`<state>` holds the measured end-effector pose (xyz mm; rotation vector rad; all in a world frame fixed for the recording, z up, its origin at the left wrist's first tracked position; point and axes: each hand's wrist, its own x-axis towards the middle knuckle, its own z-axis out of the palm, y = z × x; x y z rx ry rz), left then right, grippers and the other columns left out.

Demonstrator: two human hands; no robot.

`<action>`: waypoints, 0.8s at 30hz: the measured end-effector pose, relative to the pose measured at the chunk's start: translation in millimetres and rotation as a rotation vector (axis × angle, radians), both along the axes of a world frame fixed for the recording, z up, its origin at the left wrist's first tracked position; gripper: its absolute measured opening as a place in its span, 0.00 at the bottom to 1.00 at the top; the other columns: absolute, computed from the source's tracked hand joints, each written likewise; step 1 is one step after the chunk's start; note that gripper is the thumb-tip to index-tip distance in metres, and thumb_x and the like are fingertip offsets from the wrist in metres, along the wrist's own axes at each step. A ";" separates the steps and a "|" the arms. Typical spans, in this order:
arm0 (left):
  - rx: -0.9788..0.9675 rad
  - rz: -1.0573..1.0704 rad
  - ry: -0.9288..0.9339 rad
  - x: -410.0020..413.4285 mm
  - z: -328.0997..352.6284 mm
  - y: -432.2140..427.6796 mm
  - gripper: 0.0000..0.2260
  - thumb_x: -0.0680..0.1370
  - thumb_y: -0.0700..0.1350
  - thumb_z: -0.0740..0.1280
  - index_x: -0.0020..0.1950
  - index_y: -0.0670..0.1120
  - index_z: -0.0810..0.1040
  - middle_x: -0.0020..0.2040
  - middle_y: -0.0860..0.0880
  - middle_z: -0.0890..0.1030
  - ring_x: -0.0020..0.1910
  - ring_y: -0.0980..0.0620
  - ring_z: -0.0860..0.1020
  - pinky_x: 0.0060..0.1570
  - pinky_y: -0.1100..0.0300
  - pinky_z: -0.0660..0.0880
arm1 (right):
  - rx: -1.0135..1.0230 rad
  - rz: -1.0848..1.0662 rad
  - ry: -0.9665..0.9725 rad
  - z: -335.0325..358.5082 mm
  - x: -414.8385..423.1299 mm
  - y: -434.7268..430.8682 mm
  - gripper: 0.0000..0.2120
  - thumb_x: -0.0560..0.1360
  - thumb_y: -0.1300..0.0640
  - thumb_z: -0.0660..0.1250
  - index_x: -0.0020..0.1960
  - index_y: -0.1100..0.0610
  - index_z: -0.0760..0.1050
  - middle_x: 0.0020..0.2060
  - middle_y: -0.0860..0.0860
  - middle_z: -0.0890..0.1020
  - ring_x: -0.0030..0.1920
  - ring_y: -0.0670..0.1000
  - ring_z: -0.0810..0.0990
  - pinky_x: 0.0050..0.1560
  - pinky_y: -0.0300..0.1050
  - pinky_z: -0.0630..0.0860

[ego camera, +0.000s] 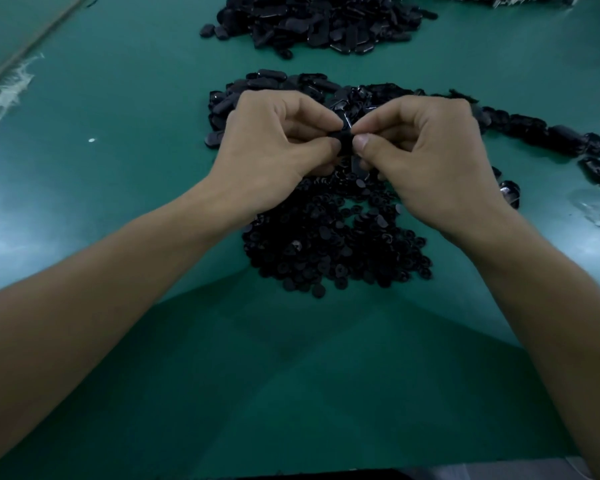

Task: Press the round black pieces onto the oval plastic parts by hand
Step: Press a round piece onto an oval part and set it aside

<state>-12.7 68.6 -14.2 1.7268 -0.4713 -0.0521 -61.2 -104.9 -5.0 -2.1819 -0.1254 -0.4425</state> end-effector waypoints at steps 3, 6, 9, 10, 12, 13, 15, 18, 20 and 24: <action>-0.011 0.003 -0.021 -0.5 1.2 -0.4 0.07 0.74 0.35 0.75 0.45 0.47 0.83 0.41 0.46 0.87 0.41 0.47 0.86 0.44 0.55 0.83 | 0.056 -0.001 0.008 0.3 -0.8 2.5 0.04 0.76 0.59 0.72 0.46 0.51 0.81 0.34 0.47 0.84 0.36 0.44 0.84 0.40 0.38 0.78; -0.016 0.003 -0.034 -0.9 1.7 -1.1 0.07 0.74 0.35 0.75 0.45 0.46 0.83 0.40 0.46 0.86 0.41 0.47 0.86 0.44 0.56 0.83 | 0.076 -0.013 -0.001 -0.5 -1.2 3.9 0.05 0.76 0.60 0.72 0.45 0.50 0.80 0.33 0.47 0.84 0.34 0.46 0.84 0.37 0.38 0.78; -0.017 0.000 -0.036 -1.2 2.3 -0.8 0.06 0.74 0.34 0.75 0.46 0.44 0.83 0.40 0.46 0.86 0.41 0.47 0.86 0.44 0.55 0.83 | 0.102 -0.047 -0.013 -1.3 -0.4 4.2 0.05 0.76 0.59 0.71 0.44 0.50 0.80 0.34 0.47 0.84 0.35 0.45 0.84 0.38 0.39 0.78; -0.015 -0.001 -0.038 -1.3 2.5 -0.8 0.06 0.74 0.34 0.75 0.46 0.44 0.83 0.40 0.45 0.86 0.41 0.47 0.86 0.44 0.55 0.84 | 0.104 -0.056 -0.016 -1.6 -0.1 4.3 0.05 0.76 0.59 0.71 0.44 0.49 0.80 0.34 0.47 0.84 0.36 0.45 0.84 0.38 0.39 0.78; -0.010 -0.003 -0.041 -1.7 2.7 -0.6 0.07 0.73 0.34 0.75 0.46 0.44 0.83 0.40 0.45 0.86 0.41 0.46 0.86 0.45 0.54 0.84 | 0.105 -0.062 -0.012 -2.2 0.1 4.9 0.06 0.76 0.60 0.71 0.44 0.49 0.80 0.34 0.47 0.84 0.35 0.45 0.84 0.38 0.39 0.78; -0.008 -0.003 -0.045 -1.8 2.6 -0.6 0.07 0.73 0.34 0.75 0.46 0.44 0.83 0.40 0.45 0.86 0.41 0.46 0.86 0.45 0.53 0.84 | 0.106 -0.061 -0.007 -2.6 -0.1 5.3 0.06 0.76 0.60 0.71 0.43 0.49 0.80 0.33 0.47 0.84 0.35 0.45 0.84 0.37 0.38 0.77; -0.006 -0.002 -0.050 -1.9 2.4 -0.7 0.07 0.73 0.35 0.76 0.46 0.45 0.83 0.41 0.45 0.86 0.41 0.46 0.86 0.46 0.53 0.84 | 0.107 -0.057 -0.001 -2.7 -0.3 6.0 0.07 0.76 0.60 0.71 0.44 0.49 0.80 0.32 0.48 0.84 0.34 0.46 0.84 0.36 0.37 0.77; 0.002 0.002 -0.053 -1.0 1.6 -0.3 0.07 0.73 0.35 0.76 0.46 0.46 0.83 0.41 0.46 0.86 0.41 0.47 0.86 0.46 0.53 0.84 | 0.110 -0.049 0.008 -2.4 -0.4 6.7 0.06 0.76 0.61 0.71 0.44 0.50 0.80 0.33 0.48 0.84 0.34 0.46 0.84 0.37 0.39 0.79; 0.014 0.005 -0.061 -0.6 0.9 -0.1 0.08 0.73 0.35 0.76 0.46 0.47 0.83 0.40 0.47 0.86 0.41 0.48 0.86 0.46 0.53 0.84 | 0.096 -0.044 0.016 -2.2 -0.5 6.7 0.06 0.76 0.61 0.71 0.45 0.50 0.80 0.32 0.48 0.84 0.34 0.46 0.84 0.38 0.39 0.79; 0.081 0.007 -0.151 -2.8 -0.6 -2.1 0.09 0.73 0.37 0.75 0.46 0.50 0.83 0.42 0.50 0.86 0.41 0.52 0.86 0.46 0.54 0.83 | 0.055 -0.060 0.009 -2.0 -1.8 7.8 0.06 0.76 0.61 0.72 0.44 0.50 0.80 0.33 0.46 0.83 0.35 0.44 0.84 0.40 0.41 0.81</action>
